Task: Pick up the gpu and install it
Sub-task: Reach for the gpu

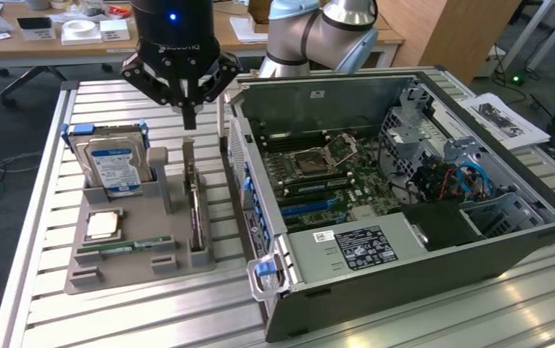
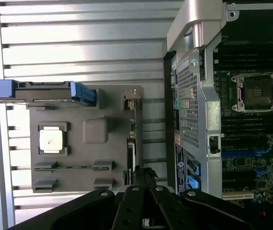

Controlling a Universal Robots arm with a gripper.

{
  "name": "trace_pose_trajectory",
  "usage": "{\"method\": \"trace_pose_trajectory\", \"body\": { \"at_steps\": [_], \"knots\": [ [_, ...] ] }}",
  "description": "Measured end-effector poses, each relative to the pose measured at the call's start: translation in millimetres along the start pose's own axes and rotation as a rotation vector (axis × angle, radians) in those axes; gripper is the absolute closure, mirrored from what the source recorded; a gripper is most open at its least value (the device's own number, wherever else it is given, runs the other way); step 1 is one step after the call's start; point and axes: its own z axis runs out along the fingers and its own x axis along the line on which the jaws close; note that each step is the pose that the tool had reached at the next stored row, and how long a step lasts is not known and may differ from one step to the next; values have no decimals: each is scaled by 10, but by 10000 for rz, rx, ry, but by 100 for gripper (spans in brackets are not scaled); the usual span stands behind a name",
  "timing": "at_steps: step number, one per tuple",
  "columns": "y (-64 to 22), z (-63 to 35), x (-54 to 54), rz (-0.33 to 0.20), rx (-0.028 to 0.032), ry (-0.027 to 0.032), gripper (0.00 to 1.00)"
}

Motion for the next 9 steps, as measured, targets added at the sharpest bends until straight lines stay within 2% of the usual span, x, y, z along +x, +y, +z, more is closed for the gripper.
{"method": "trace_pose_trajectory", "body": {
  "at_steps": [9],
  "knots": [
    [-81, -3, 11, 2, 1, 0, 89]
  ]
}}
